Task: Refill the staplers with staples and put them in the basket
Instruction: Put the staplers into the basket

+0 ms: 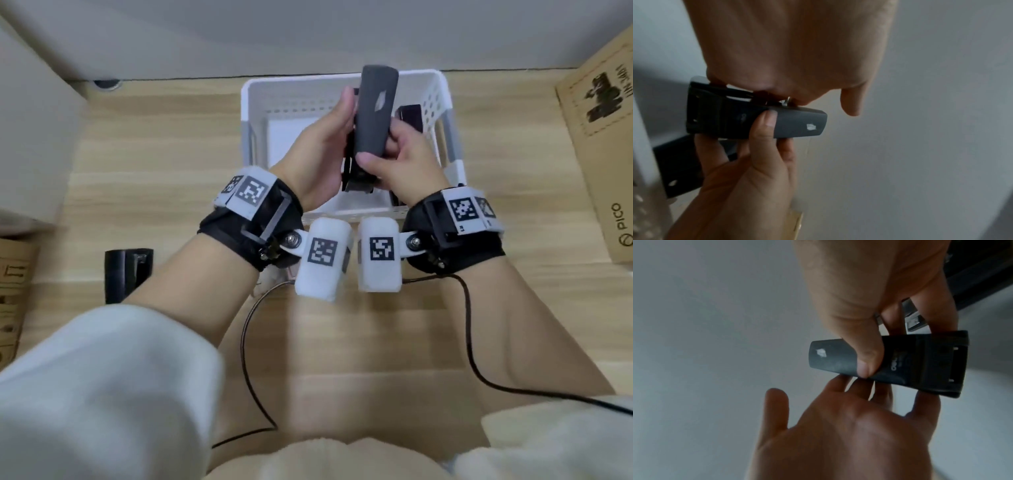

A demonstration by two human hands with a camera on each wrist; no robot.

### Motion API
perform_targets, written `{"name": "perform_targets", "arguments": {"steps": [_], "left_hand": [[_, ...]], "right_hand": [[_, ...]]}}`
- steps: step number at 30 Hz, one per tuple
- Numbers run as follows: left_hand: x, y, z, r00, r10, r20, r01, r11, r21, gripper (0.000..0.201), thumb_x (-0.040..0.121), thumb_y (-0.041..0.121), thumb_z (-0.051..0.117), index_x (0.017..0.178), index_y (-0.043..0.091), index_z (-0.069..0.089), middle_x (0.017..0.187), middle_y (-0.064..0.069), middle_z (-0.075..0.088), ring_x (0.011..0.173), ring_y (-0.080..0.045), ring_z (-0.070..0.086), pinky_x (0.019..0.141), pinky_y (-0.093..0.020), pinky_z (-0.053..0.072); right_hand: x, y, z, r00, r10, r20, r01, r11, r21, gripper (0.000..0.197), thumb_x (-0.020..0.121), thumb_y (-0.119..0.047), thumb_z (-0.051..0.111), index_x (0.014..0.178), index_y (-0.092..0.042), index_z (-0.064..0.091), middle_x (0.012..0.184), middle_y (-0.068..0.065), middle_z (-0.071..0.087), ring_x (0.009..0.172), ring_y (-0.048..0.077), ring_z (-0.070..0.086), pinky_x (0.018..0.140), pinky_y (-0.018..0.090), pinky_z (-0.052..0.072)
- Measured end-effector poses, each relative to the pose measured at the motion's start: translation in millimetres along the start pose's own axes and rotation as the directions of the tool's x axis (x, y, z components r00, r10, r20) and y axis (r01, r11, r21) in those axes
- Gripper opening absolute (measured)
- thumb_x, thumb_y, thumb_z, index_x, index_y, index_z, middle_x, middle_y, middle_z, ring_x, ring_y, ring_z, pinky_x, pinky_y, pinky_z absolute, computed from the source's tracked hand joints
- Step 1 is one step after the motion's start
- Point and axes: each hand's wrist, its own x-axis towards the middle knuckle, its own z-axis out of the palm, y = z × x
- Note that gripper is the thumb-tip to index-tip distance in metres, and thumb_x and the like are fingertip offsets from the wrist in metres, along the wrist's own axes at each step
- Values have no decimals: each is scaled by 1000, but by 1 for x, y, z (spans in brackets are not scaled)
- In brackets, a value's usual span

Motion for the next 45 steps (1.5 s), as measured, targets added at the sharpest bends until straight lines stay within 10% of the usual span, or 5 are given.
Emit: {"name": "perform_targets", "arguments": {"steps": [11,21,30,36,45], "left_hand": [[21,-22,-10,975,-214,-66,198,961,-192,67,94,56,9,125,9,45,98,-5,53,61,-5,64,50,-13,47],[-73,-9,-75,941,50,-336,-97,987,-124,30,95,38,34,113,25,53,118,-1,64,109,-17,62,89,-31,50],[-205,-41,-191,611,152,-777,-33,985,167,28,90,36,44,117,31,52,105,19,64,96,2,56,86,-28,32],[-220,-80,-225,775,-79,-627,279,933,227,39,93,15,50,131,10,47,111,2,59,102,-10,56,88,-17,44],[-214,-89,-198,828,68,-557,160,923,349,15,79,29,59,90,24,52,86,2,59,80,-10,57,79,-23,47]], "right_hand": [[29,28,1,991,105,78,-60,896,-441,52,86,-14,58,134,-10,37,124,11,58,113,28,56,99,43,44],[-22,-20,27,983,-172,-64,97,785,-612,59,89,-15,55,142,-12,30,146,7,37,133,18,38,108,24,29],[-72,-21,173,920,-264,289,364,848,-385,35,86,-9,57,121,-14,57,121,4,57,104,14,56,93,35,49],[-81,19,254,821,58,569,375,696,-612,44,90,-24,56,131,-12,47,130,10,51,116,24,51,98,30,37],[-90,46,278,842,139,522,296,689,-661,54,85,-38,61,121,1,48,126,16,36,114,29,43,103,34,35]]}}
